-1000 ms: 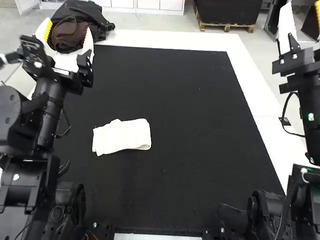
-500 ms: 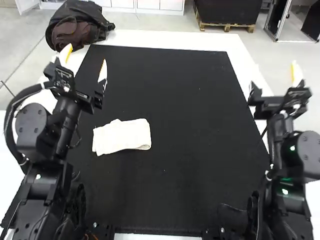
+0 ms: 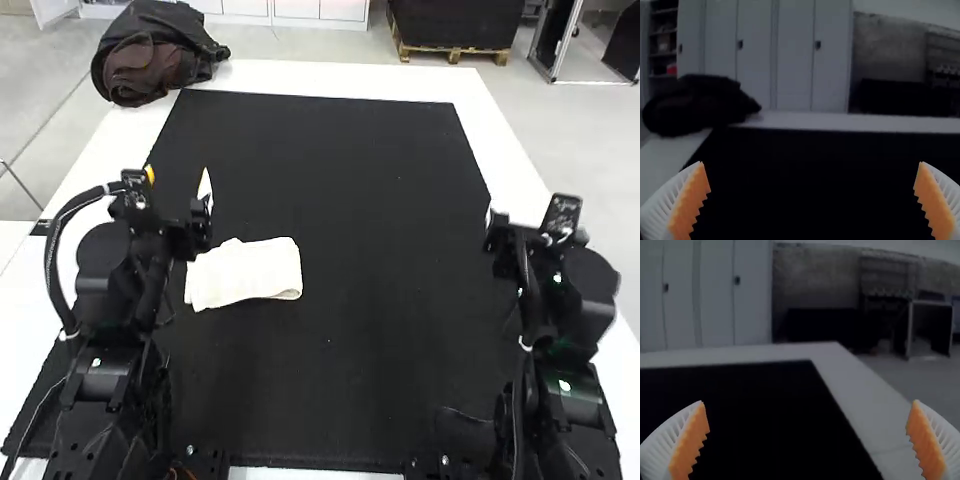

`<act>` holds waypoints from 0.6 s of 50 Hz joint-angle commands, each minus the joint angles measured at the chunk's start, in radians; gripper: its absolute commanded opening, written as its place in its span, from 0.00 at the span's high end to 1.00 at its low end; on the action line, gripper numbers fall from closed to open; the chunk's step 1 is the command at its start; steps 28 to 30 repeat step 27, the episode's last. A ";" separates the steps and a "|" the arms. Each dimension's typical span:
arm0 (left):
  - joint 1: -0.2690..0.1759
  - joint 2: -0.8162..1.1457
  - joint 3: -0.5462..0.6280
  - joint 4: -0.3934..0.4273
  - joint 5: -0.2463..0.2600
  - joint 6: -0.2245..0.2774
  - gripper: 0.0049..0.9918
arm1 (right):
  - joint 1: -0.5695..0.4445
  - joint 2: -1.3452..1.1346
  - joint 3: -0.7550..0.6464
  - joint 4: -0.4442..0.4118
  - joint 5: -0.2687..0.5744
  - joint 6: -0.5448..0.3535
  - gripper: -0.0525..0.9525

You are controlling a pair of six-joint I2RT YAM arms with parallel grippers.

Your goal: Fold the towel.

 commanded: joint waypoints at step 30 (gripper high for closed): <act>0.027 -0.010 -0.004 -0.108 -0.078 -0.087 0.03 | -0.007 -0.009 -0.006 -0.141 -0.061 0.027 0.04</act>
